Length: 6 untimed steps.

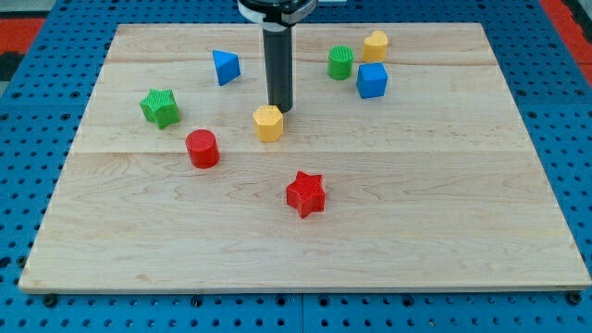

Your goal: Push the yellow hexagon above the red star

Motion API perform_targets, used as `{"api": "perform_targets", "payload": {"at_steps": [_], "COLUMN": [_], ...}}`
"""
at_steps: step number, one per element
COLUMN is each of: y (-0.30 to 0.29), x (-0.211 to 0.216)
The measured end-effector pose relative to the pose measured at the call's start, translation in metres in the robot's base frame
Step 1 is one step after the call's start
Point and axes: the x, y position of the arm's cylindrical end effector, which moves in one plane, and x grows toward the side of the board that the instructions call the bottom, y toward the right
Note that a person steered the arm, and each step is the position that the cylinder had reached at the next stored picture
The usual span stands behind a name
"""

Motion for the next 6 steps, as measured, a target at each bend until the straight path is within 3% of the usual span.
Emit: {"api": "perform_targets", "payload": {"at_steps": [1, 2, 3, 4, 5, 6], "y": [0.023, 0.031, 0.017, -0.021, 0.001, 0.024], "x": [0.036, 0.026, -0.018, -0.015, 0.026, 0.027]}}
